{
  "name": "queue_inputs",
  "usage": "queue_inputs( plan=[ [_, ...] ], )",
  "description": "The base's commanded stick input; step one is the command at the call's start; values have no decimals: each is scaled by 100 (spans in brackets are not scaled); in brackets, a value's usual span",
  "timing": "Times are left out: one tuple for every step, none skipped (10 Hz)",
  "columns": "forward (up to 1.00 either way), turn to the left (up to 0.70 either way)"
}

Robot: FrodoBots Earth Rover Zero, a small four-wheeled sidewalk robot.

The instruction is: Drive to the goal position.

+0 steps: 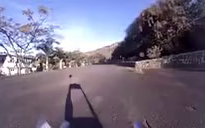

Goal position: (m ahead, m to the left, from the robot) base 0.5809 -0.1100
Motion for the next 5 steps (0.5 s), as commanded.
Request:
queue_inputs(
  plan=[
    [50,0],
    [50,0],
    [50,0],
    [50,0],
    [50,0]
  ],
)
